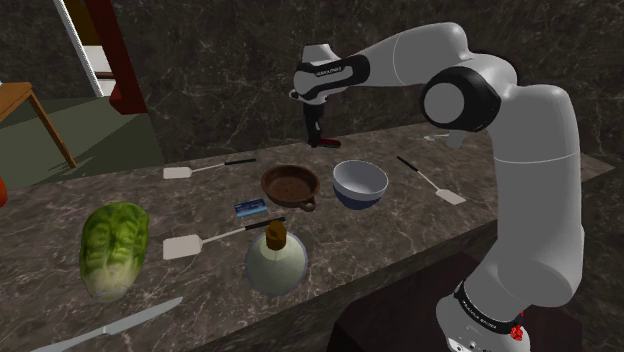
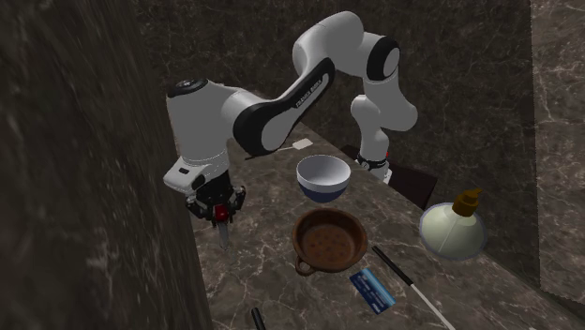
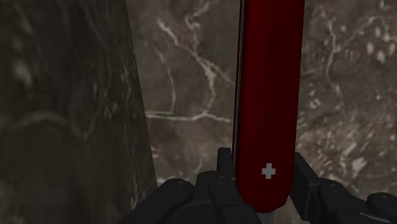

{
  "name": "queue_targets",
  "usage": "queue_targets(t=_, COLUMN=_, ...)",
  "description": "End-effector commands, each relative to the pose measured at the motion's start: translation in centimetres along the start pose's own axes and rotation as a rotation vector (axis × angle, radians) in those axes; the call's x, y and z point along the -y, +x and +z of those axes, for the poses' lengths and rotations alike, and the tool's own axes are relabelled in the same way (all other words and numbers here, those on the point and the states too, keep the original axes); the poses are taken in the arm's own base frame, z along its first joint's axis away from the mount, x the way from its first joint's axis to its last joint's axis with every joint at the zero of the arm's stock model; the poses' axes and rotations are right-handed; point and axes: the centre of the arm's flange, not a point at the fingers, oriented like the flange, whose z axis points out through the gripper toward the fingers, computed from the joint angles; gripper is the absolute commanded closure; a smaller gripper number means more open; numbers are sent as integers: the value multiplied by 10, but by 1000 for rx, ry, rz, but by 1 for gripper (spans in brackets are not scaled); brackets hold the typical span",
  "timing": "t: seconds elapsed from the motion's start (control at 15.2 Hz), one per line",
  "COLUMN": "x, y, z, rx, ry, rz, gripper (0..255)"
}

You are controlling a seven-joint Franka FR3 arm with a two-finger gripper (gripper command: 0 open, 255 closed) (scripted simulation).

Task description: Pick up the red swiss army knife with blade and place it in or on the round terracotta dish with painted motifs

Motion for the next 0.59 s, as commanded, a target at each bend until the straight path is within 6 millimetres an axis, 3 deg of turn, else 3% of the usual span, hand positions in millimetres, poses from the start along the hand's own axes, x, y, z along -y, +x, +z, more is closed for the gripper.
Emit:
queue_targets(t=0.0, x=1, y=-1, z=-11, rx=0, ry=0, rz=0, gripper=255)
queue_targets(t=0.53, x=1, y=-3, z=-54, rx=0, ry=0, rz=0, gripper=255)
